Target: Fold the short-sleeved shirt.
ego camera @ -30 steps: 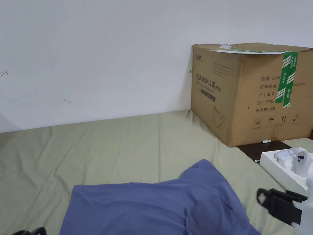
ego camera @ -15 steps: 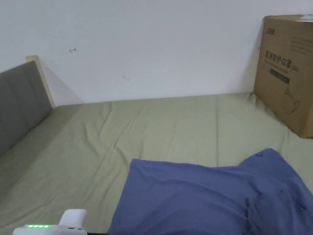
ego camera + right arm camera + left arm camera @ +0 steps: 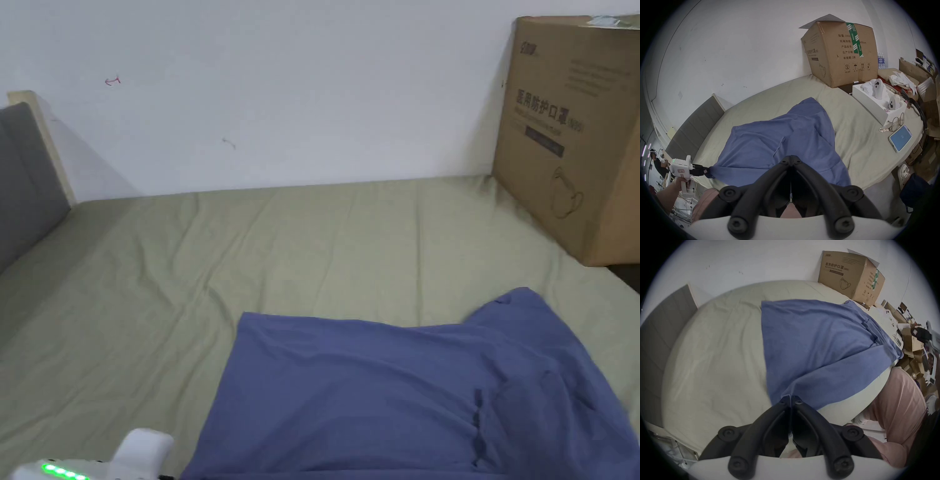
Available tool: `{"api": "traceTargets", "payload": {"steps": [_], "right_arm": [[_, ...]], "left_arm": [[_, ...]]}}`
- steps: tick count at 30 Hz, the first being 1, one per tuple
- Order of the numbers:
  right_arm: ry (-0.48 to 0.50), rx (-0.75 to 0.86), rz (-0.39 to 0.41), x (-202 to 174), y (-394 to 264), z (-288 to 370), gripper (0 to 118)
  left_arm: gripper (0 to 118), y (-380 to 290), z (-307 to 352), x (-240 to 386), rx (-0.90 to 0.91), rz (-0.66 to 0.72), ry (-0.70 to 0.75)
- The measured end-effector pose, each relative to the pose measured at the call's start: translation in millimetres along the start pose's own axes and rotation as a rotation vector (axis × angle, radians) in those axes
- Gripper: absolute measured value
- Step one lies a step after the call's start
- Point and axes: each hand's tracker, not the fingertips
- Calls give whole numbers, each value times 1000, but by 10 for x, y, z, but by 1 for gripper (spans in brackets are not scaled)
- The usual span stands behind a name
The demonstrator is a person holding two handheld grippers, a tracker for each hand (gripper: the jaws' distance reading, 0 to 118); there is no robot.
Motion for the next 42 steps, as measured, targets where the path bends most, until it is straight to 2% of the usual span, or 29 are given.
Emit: {"api": "traceTargets", "payload": {"steps": [3,5,6,7,8,9,13,18,20,21,22,23,24,26,29,36,42], "right_arm": [[-24,0,26,165,58,-8,0],[-6,-79,22,339,61,-86,2],[4,-85,8,433,22,-124,38],[-33,-97,-6,485,-20,-168,80],[-79,-142,-7,652,-60,-286,108],[-101,-186,-4,726,-88,-354,113],[-184,-301,15,906,-180,-704,113],[-230,-335,185,819,-161,-1043,113],[-230,-364,199,810,-148,-1150,111],[-222,-374,194,825,-137,-1187,99],[-211,-377,189,834,-127,-1206,73],[-192,-395,179,830,-106,-1215,30],[-182,-404,178,797,-94,-1207,4],[-205,-395,193,776,-93,-1190,4],[-160,-381,179,770,-105,-1093,4],[-84,-207,-3,899,-49,-677,4],[-32,-132,-26,898,2,-445,4]], "left_arm": [[2,7,209,-81,64,86,-52],[2,2,314,-88,119,96,-52],[2,-2,352,-78,131,88,-46],[2,-9,375,-65,139,89,-45],[2,-24,392,-43,153,92,-42],[2,-38,400,-24,163,97,-42],[2,-109,424,240,167,145,-44],[2,-146,361,249,133,181,-43],[2,-142,352,224,126,187,-42],[2,-135,349,237,123,191,-41],[2,-128,346,254,121,197,-40],[2,-125,340,205,118,202,-39],[2,-112,342,214,116,205,-38],[2,-93,342,233,111,208,-38],[2,-90,335,206,110,231,-41],[2,-49,399,254,164,307,-48],[2,-18,442,262,196,329,-58]]}}
